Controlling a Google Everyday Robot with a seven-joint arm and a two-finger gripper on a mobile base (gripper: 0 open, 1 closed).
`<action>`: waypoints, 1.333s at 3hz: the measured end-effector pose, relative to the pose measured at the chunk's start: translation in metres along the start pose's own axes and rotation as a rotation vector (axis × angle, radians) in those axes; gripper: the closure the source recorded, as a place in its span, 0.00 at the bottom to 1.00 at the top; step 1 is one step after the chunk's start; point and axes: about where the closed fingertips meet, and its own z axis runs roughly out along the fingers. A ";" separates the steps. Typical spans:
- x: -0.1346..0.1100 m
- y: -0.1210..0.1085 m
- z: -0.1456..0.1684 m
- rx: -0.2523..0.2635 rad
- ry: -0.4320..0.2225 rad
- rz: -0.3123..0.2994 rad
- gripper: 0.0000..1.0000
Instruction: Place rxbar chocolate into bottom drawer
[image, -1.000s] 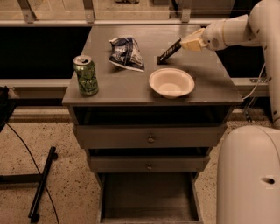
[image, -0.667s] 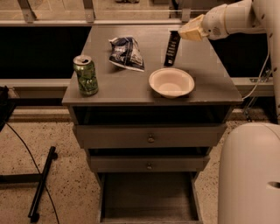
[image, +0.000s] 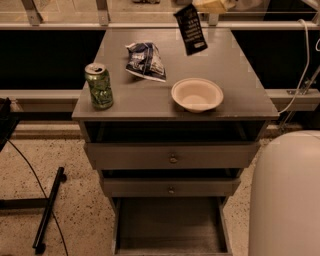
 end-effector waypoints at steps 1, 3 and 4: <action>-0.034 0.000 -0.008 0.006 0.005 -0.058 1.00; -0.079 0.053 -0.054 -0.013 -0.065 0.001 1.00; -0.095 0.093 -0.091 -0.001 -0.096 0.031 1.00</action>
Offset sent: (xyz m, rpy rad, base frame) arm -0.0975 0.0436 0.0265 -0.0077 -0.0106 0.0673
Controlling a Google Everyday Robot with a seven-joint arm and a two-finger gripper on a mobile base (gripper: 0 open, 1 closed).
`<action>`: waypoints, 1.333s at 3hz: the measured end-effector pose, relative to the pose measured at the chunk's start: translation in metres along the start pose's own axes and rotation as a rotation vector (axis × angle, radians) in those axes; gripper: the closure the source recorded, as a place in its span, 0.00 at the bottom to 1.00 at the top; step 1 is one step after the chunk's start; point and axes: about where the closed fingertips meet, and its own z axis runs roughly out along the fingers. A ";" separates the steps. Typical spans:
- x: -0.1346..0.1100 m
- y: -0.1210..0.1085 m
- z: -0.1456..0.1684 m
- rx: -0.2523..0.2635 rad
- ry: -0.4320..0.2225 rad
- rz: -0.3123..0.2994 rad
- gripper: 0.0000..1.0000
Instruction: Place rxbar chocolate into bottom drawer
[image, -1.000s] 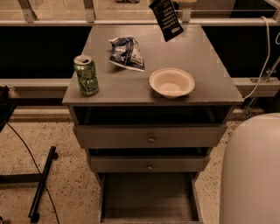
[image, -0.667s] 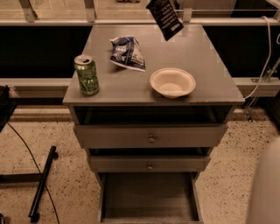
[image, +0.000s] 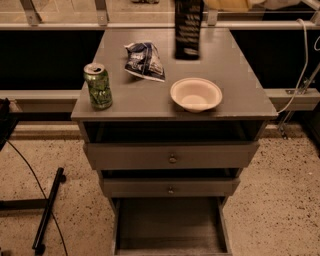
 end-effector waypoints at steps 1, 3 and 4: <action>0.003 0.054 -0.020 -0.026 -0.031 0.044 1.00; 0.071 0.201 -0.077 -0.155 0.104 0.235 1.00; 0.087 0.226 -0.072 -0.190 0.124 0.280 1.00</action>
Offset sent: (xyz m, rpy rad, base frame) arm -0.2258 -0.0664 -0.1949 -0.0289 0.4235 -0.0443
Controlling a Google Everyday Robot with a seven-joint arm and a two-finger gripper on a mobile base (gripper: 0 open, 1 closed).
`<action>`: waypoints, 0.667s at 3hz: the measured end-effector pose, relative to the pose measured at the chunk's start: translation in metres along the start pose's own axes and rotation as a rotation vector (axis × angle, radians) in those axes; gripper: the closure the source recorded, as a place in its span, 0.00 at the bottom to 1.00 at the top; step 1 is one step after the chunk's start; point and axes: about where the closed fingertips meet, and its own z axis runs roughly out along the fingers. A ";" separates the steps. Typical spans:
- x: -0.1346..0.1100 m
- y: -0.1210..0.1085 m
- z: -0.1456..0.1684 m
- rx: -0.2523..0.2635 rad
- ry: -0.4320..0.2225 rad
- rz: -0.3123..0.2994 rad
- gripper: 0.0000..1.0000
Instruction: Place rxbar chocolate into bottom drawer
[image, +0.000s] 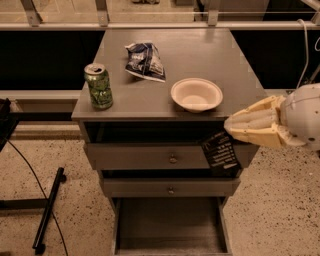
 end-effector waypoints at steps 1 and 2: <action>-0.001 0.000 0.000 0.000 0.000 -0.001 1.00; 0.022 -0.009 0.025 0.016 -0.046 0.023 1.00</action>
Offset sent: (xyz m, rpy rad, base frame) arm 0.0728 0.0079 -0.1189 0.2135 -0.0107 -0.0716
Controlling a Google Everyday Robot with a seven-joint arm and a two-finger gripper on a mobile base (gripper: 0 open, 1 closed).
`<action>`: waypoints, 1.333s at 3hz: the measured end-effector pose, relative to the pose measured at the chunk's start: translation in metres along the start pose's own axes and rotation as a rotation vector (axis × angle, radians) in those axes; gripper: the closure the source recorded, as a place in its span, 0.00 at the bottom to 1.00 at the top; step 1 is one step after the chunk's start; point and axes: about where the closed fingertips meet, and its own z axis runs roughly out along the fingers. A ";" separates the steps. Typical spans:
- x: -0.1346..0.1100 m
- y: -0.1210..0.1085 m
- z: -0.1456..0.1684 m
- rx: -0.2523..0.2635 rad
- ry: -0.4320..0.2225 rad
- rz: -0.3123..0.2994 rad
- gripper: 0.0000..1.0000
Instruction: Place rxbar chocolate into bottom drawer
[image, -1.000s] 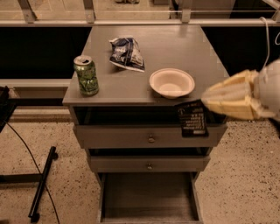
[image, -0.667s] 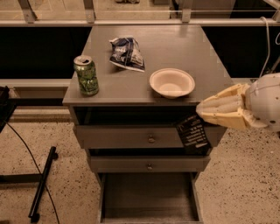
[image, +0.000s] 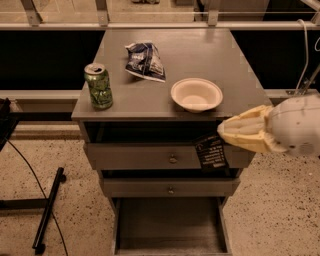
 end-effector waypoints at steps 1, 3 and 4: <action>0.058 -0.001 0.053 0.022 -0.116 0.059 1.00; 0.174 -0.015 0.132 0.127 -0.254 0.059 1.00; 0.220 -0.012 0.149 0.119 -0.248 0.082 1.00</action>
Offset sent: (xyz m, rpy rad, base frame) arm 0.0951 0.0013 -0.2613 0.3243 -0.1832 -0.1316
